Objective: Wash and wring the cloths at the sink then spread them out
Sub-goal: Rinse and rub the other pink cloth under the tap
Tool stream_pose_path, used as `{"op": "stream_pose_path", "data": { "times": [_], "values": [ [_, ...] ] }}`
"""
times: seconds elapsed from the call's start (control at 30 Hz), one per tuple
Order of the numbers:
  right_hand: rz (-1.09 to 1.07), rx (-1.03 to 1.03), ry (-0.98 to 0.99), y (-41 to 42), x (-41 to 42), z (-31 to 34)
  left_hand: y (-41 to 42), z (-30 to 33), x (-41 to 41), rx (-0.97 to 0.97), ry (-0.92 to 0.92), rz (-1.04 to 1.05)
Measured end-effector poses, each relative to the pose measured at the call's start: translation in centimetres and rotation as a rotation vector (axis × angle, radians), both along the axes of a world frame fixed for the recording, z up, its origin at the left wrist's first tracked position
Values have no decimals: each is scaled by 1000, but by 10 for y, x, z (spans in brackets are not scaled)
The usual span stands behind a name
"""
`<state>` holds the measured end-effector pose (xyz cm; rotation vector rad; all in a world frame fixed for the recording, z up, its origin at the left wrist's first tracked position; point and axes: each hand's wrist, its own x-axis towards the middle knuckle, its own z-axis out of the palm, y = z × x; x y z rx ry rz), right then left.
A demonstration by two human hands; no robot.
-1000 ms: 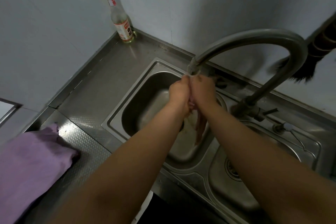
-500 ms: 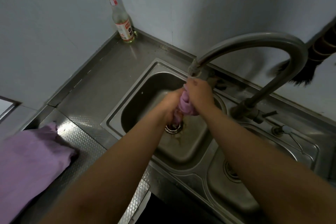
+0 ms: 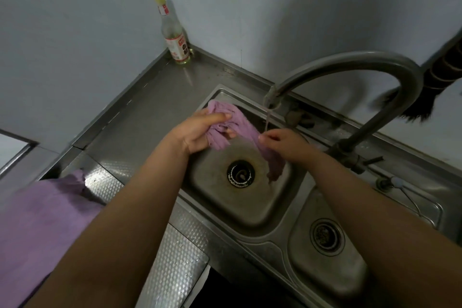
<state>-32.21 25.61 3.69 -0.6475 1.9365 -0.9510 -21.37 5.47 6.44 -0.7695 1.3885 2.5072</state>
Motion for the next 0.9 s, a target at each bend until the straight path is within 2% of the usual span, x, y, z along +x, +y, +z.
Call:
{"op": "stream_pose_path", "data": {
  "times": [0.1, 0.23, 0.33, 0.43, 0.5, 0.57, 0.67, 0.77, 0.83, 0.9],
  "values": [
    [51, 2, -38, 2, 4, -5, 8, 7, -5, 141, 93, 139],
    [-56, -37, 133, -3, 0, -6, 16, 11, -11, 220, 97, 217],
    [-55, -52, 286, -1, -9, -2, 8, 9, -10, 130, 44, 174],
    [-119, -98, 370, 0, -17, 4, 1, 6, -8, -55, -48, 111],
    [-163, -150, 339, -3, -18, 9, -2, 4, -7, -127, -91, 60],
    [-219, -208, 197, -8, -15, 14, -2, 6, -6, -128, -118, -32],
    [-258, -256, -29, -14, -9, 13, -1, 8, -11, 72, -26, -73],
    [-124, -244, 5, -11, -4, 3, 0, 11, -24, 180, 111, -1],
    [-27, -189, -30, -5, -4, -4, 5, 10, -29, 150, 137, -25],
    [-24, -63, -53, 4, -10, -16, 11, 5, -30, 139, 134, 18]
  ]
}}
